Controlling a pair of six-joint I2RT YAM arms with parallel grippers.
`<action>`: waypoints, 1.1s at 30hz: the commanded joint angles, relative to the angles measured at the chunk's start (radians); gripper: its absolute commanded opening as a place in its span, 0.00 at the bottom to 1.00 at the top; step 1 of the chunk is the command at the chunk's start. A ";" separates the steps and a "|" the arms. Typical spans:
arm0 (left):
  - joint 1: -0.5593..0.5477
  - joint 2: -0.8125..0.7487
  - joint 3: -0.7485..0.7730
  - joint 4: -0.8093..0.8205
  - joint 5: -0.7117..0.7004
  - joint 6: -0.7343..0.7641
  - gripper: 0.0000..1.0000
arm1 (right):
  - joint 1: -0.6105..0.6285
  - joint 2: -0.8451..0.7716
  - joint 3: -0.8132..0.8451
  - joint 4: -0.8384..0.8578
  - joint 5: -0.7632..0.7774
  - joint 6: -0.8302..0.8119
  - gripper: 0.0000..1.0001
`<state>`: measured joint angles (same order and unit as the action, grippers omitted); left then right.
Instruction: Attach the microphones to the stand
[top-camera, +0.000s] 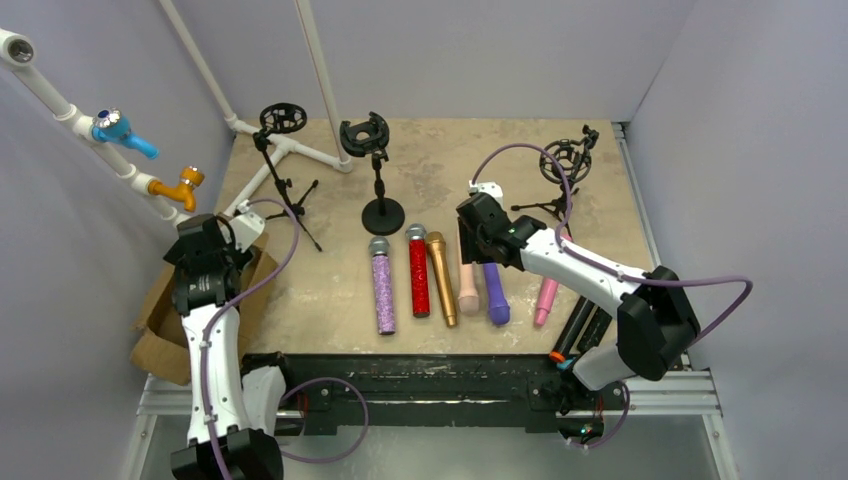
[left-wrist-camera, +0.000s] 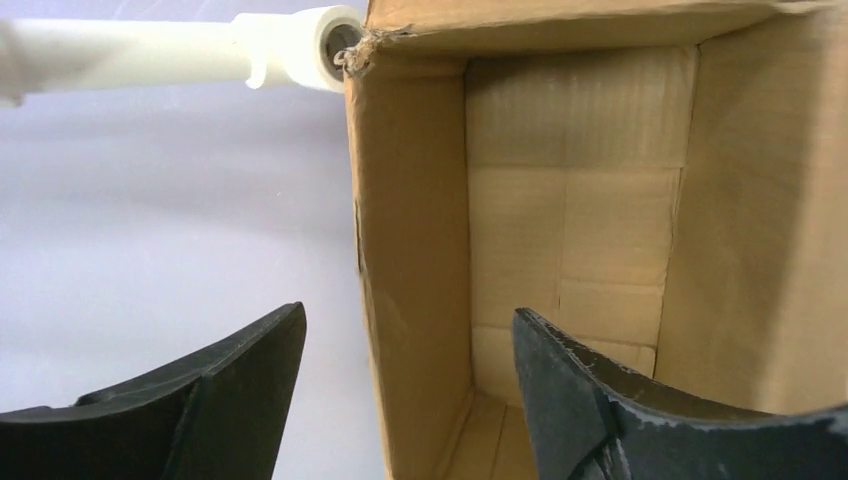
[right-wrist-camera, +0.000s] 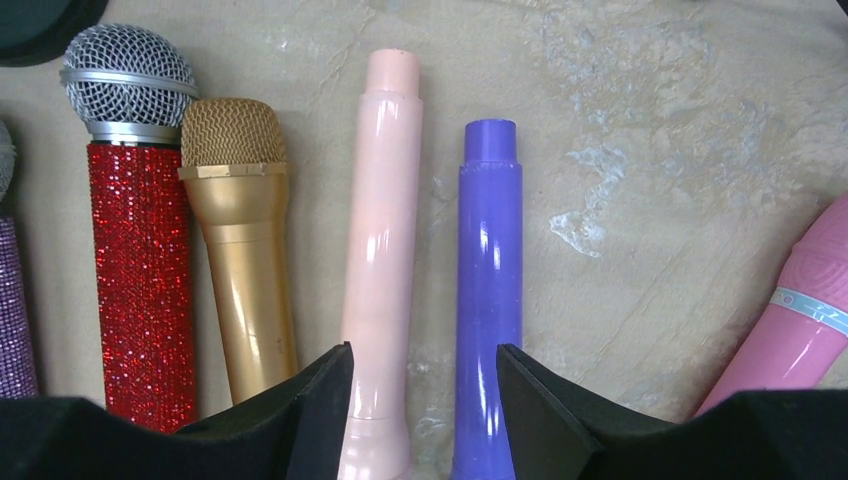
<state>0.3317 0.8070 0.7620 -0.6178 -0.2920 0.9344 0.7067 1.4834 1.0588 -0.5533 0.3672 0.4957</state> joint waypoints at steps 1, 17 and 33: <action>0.006 -0.028 0.165 -0.128 0.072 -0.050 0.76 | 0.000 -0.034 0.047 0.002 -0.009 -0.006 0.59; -0.095 0.135 0.119 -0.151 0.443 -0.127 0.76 | 0.000 -0.072 0.034 0.019 -0.016 -0.002 0.58; -0.098 0.387 0.054 0.265 0.130 -0.290 0.46 | 0.002 -0.066 0.035 0.073 -0.060 0.011 0.54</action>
<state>0.2386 1.1301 0.8272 -0.5068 0.0387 0.7513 0.7067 1.4330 1.0679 -0.5186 0.3191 0.4973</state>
